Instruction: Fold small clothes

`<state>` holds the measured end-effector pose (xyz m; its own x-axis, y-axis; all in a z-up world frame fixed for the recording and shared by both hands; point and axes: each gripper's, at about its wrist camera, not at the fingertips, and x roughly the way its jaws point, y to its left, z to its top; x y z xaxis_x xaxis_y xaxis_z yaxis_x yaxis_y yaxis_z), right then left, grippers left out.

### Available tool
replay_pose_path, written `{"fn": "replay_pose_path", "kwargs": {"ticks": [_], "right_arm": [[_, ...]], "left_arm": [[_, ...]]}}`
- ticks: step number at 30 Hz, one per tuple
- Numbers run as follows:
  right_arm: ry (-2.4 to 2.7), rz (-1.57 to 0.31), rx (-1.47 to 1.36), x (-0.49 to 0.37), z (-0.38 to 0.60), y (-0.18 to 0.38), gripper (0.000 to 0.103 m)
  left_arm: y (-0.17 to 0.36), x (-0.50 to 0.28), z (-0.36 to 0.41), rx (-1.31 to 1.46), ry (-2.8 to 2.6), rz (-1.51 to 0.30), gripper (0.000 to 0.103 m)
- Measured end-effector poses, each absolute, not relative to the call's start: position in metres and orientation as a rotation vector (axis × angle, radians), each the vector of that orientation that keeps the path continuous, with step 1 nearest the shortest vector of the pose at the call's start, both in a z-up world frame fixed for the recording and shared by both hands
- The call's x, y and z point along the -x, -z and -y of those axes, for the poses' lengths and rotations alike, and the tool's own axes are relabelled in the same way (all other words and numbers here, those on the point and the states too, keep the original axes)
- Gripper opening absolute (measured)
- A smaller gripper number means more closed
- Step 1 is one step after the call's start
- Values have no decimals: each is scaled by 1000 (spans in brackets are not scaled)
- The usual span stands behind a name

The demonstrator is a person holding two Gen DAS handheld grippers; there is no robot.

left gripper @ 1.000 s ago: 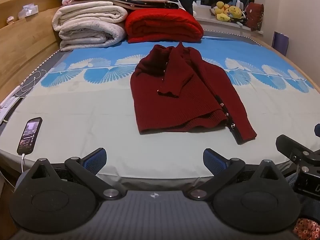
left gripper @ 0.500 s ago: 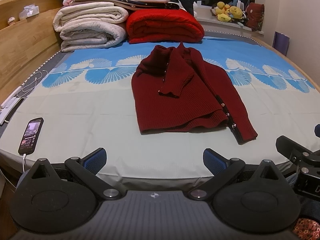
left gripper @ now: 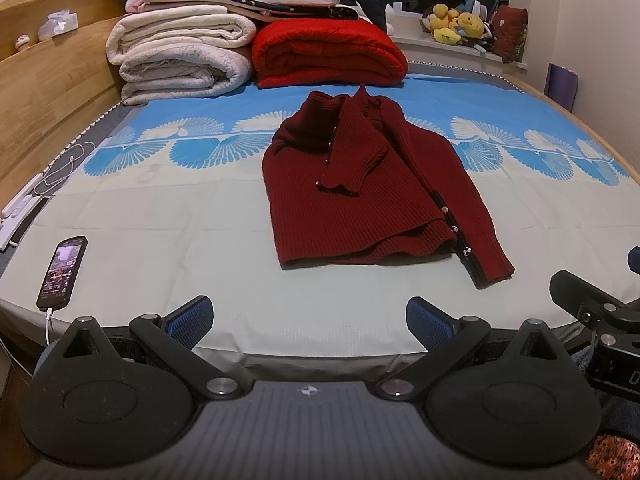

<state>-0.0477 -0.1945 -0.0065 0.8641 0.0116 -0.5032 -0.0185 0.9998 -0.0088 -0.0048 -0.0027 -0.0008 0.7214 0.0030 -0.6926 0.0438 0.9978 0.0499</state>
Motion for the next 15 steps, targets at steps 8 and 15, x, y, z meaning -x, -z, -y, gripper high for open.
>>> {"fn": "replay_pose_path", "kwargs": {"ticks": [8, 15], "right_arm": [[-17, -528, 13, 48, 194, 7, 102], [-18, -528, 13, 48, 195, 6, 102]], "left_arm": [[0, 6, 2, -63, 25, -764, 103], [-1, 7, 2, -63, 24, -762, 103]]}}
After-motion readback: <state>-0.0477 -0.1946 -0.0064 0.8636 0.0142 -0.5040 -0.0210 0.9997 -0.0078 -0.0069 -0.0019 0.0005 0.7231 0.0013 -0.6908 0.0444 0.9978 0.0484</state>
